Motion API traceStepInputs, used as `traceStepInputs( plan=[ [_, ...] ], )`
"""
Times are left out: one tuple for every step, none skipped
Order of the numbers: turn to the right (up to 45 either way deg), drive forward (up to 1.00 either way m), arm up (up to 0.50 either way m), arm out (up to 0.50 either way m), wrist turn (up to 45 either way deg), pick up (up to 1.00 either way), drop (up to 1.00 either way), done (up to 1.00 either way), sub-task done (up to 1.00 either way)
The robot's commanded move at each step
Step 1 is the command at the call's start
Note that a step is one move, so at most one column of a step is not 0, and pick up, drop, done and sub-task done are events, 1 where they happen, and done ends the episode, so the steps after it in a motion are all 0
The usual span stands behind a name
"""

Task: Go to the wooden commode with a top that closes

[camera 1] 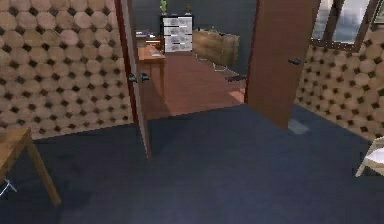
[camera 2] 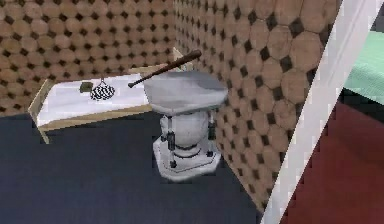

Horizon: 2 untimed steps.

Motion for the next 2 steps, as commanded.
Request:
traceStepInputs(
  plan=[
    [0.0,0.40,0.00,0.00,0.0,0.00,0.00,0.00,0.00],
    [-45.0,0.00,0.00,0.00,0.0,0.00,0.00,0.00,0.00]
  ],
)
